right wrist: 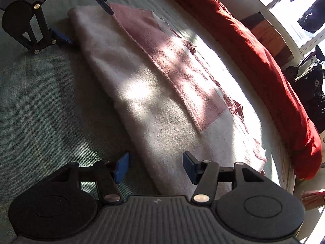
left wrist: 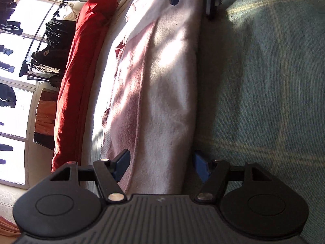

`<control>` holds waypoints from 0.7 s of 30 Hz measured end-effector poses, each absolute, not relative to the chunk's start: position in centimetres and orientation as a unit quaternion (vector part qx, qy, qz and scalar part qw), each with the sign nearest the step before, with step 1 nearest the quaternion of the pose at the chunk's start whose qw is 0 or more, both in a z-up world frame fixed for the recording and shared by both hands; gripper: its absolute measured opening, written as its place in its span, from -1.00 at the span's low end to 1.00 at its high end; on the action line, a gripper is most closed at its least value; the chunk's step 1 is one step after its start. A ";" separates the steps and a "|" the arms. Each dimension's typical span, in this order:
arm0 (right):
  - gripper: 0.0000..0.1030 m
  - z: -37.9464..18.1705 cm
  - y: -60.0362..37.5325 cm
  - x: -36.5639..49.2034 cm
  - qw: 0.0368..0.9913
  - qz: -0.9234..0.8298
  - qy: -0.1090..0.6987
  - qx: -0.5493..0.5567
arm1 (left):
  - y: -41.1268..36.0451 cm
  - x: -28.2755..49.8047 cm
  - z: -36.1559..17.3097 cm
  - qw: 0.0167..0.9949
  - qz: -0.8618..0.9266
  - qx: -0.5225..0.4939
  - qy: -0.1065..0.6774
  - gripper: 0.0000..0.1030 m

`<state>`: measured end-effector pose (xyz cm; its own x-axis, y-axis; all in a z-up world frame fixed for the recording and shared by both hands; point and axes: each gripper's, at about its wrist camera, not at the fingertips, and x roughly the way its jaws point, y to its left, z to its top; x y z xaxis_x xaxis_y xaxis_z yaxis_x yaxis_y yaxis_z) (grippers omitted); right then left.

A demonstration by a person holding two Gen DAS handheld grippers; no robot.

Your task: Fold clothes

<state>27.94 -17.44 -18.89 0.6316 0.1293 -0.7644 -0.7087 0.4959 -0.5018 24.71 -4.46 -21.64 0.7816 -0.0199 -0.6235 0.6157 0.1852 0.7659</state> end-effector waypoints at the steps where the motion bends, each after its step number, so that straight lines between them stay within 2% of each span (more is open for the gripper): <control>1: 0.30 -19.0 -17.2 28.0 0.796 0.262 0.331 -0.434 | -4.8 24.9 -21.7 0.728 -0.216 0.603 0.244 0.36; 7: 0.42 -19.6 -17.0 27.9 0.792 0.247 0.298 -0.472 | -5.0 25.2 -22.1 0.726 -0.207 0.615 0.228 0.39; 15: 0.43 -20.2 -22.9 27.8 0.779 0.178 0.314 -0.513 | -0.8 24.3 -23.2 0.713 -0.157 0.641 0.237 0.39; 21: 0.43 -20.8 -21.4 28.2 0.776 0.168 0.288 -0.535 | -2.7 24.2 -23.9 0.708 -0.150 0.658 0.205 0.38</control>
